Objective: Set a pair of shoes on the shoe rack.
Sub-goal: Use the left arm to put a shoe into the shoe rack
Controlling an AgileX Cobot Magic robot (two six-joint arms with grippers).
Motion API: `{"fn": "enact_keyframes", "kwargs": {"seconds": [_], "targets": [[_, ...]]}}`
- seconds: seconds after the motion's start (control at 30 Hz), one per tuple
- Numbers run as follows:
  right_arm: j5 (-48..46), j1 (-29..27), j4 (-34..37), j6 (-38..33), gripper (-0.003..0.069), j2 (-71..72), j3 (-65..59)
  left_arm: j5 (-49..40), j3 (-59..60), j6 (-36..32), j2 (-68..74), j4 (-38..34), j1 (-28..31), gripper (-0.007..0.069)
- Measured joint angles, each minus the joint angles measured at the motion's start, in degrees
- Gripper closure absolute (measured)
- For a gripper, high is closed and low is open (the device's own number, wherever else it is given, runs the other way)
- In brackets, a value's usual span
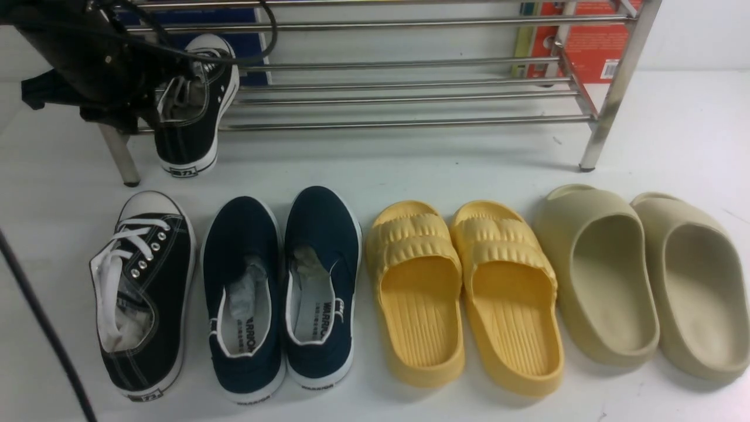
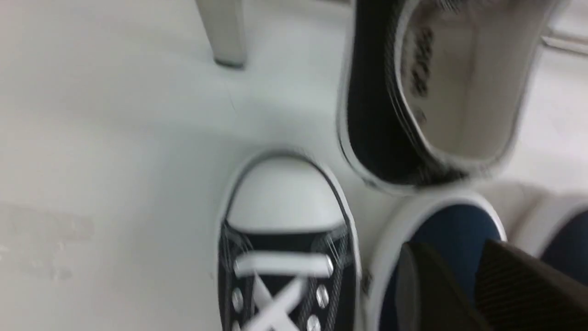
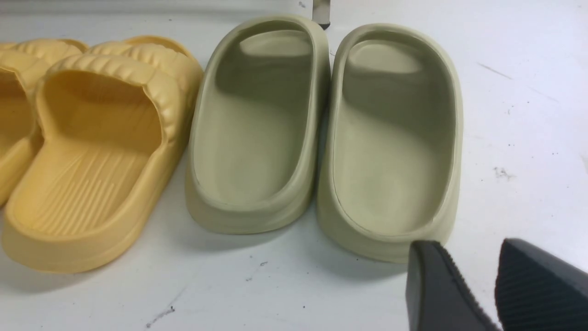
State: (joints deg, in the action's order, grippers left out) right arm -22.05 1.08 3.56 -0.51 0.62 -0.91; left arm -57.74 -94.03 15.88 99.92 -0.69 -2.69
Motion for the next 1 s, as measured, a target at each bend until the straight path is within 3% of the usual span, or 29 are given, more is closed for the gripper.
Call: {"fn": "enact_keyframes", "kwargs": {"seconds": [0.2,1.0], "targets": [[0.00,0.00,0.00,0.00,0.0419,0.00,0.00,0.18,14.15,-6.50,-8.21,-4.37,0.00,0.0638],[0.00,0.00,0.00,0.00,0.0419,0.00,0.00,32.03,17.94,-9.36,4.32,-2.73,0.05,0.0638]]}}
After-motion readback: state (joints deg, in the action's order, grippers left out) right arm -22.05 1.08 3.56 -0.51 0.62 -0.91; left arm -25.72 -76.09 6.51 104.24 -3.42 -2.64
